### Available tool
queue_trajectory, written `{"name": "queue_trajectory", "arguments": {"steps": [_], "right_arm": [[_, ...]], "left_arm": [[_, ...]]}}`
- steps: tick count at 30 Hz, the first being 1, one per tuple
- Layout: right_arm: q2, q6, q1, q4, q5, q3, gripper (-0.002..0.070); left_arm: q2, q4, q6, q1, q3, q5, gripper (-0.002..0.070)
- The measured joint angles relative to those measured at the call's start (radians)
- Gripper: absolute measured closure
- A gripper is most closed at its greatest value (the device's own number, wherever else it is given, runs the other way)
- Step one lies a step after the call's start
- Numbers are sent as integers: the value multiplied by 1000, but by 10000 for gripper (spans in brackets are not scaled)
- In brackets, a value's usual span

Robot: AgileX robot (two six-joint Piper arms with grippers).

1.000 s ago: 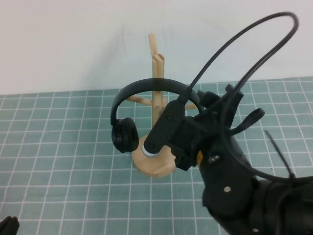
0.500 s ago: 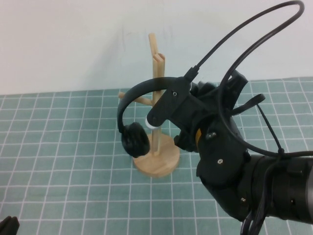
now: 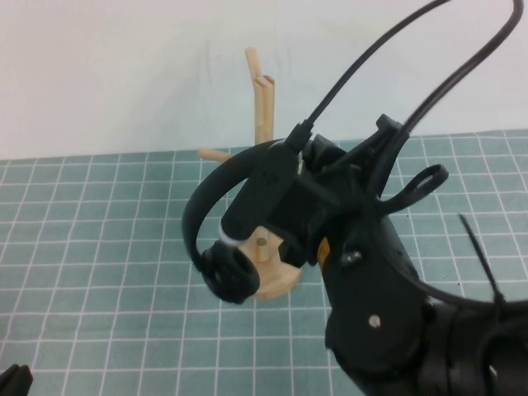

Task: Take out the headphones from the headphone stand
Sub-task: Pick up the headphones from the headphone stand, then place the headphones on the table

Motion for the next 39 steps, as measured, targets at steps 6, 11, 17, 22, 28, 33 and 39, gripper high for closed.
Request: {"name": "queue_trajectory", "arguments": {"steps": [6, 11, 17, 22, 28, 33, 39], "right_arm": [[-68, -191, 90, 137, 9, 0, 616], [-117, -442, 134, 488, 17, 0, 616], [-128, -680, 41, 942, 43, 0, 616], [-128, -831, -206, 1179, 29, 23, 616], [-128, -895, -520, 1257, -79, 30, 616], [-105, -842, -707, 1223, -150, 30, 616], [26, -828, -822, 1249, -160, 30, 616]], "left_arm": [[0, 0, 0, 0, 0, 0, 680], [0, 0, 0, 0, 0, 0, 680], [0, 0, 0, 0, 0, 0, 680], [0, 0, 0, 0, 0, 0, 680], [0, 0, 0, 0, 0, 0, 680], [0, 0, 0, 0, 0, 0, 680], [0, 0, 0, 0, 0, 0, 680]]}}
